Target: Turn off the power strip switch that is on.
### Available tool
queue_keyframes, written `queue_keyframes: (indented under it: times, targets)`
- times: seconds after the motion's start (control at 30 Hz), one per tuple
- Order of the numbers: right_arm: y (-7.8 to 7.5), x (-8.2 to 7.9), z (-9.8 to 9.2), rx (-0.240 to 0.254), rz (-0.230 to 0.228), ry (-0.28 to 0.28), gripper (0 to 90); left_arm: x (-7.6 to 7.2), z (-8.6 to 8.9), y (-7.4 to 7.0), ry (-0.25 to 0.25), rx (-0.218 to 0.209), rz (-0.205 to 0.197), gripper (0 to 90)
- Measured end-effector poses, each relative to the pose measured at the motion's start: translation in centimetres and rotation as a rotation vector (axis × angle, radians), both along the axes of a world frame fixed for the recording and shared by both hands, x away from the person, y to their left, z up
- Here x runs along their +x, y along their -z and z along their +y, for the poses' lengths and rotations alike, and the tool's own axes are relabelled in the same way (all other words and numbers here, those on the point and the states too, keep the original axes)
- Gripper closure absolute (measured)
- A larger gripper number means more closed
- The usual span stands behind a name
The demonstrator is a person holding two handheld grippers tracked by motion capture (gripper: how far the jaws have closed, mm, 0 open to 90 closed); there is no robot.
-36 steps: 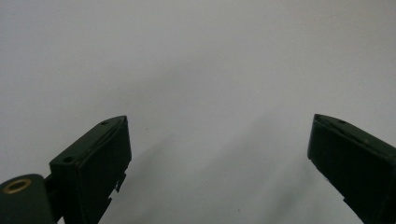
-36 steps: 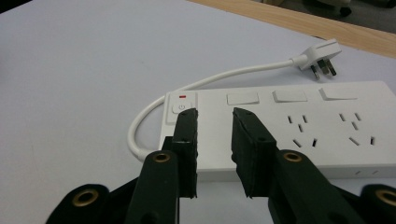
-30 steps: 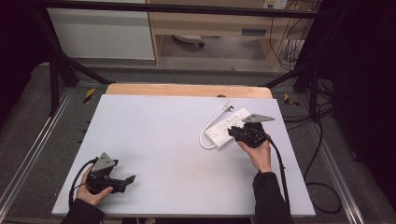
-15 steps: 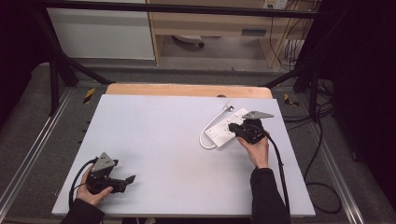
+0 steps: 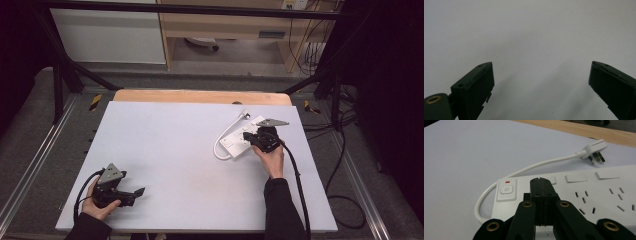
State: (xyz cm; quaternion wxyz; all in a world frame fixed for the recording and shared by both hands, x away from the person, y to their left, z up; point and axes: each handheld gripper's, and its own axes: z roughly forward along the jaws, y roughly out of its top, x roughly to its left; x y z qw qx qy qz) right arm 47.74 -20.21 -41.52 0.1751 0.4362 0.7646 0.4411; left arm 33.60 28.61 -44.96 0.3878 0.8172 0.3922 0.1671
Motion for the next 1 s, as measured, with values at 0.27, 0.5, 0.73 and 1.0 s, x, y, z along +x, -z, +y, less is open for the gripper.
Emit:
queue_keyframes:
  times: [0.27, 0.5, 0.73, 1.0]
  targets:
    - [0.4, 0.6, 0.2, -0.013, 0.007, 0.002, 90.0, 0.0, 0.0, 0.0, 0.0, 0.003, 0.0, 5.8]
    - [0.1, 1.2, 0.6, -0.02, 0.002, 0.002, 90.0, 0.0, 0.0, 0.0, 0.0, 0.0, 0.0, 5.8]
    - [0.0, 2.1, 1.2, -0.03, -0.001, 0.006, 90.0, 0.0, 0.0, 0.0, -0.001, -0.001, 0.0, 5.8]
    - [0.6, 2.8, 1.7, -0.028, 0.016, 0.014, 90.0, 0.0, 0.0, 0.0, 0.0, -0.004, -0.001, 5.8]
